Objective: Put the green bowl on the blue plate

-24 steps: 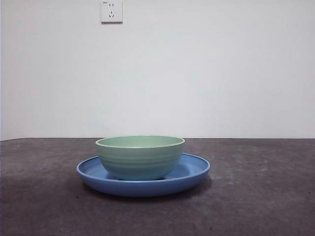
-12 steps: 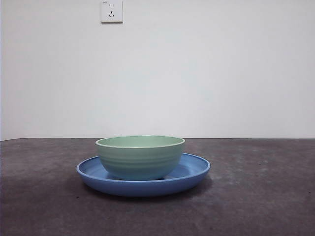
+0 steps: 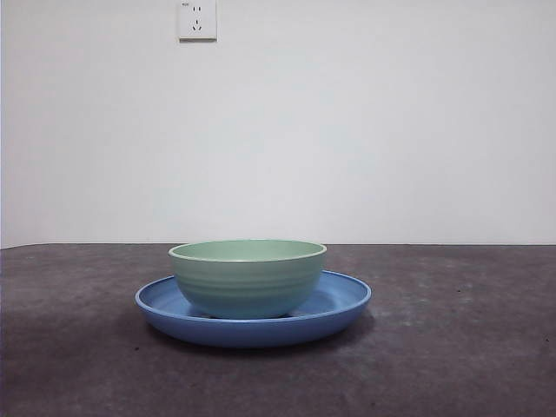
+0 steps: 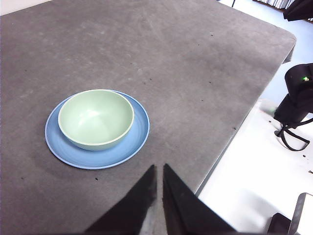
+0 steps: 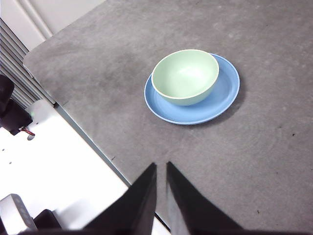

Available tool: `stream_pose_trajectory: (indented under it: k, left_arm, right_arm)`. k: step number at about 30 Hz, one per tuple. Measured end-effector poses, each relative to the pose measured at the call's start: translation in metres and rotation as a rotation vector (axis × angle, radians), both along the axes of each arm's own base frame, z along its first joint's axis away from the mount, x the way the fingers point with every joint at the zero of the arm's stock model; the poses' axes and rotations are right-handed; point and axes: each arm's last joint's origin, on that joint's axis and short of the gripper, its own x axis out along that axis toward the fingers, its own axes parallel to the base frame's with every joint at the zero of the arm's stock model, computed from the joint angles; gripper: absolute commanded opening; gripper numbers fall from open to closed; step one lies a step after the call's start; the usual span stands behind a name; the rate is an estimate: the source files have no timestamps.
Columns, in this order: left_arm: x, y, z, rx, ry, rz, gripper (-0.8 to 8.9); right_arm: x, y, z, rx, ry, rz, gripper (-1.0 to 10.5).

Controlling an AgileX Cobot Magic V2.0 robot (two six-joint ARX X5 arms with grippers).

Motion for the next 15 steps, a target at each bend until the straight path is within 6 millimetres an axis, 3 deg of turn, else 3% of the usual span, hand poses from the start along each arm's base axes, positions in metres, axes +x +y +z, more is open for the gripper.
stream_pose_trajectory:
  k: [10,15]
  left_arm:
    - [0.0000,0.0006,0.0001,-0.001,-0.002,0.010,0.20]
    - [0.0032,0.0064,-0.0003,-0.006,-0.031,0.148,0.20]
  right_arm:
    - [0.0000,0.0000,0.0000,0.000,0.000,0.000,0.3]
    - [0.0000,0.0000,0.0000,0.000,0.000,0.000,0.3]
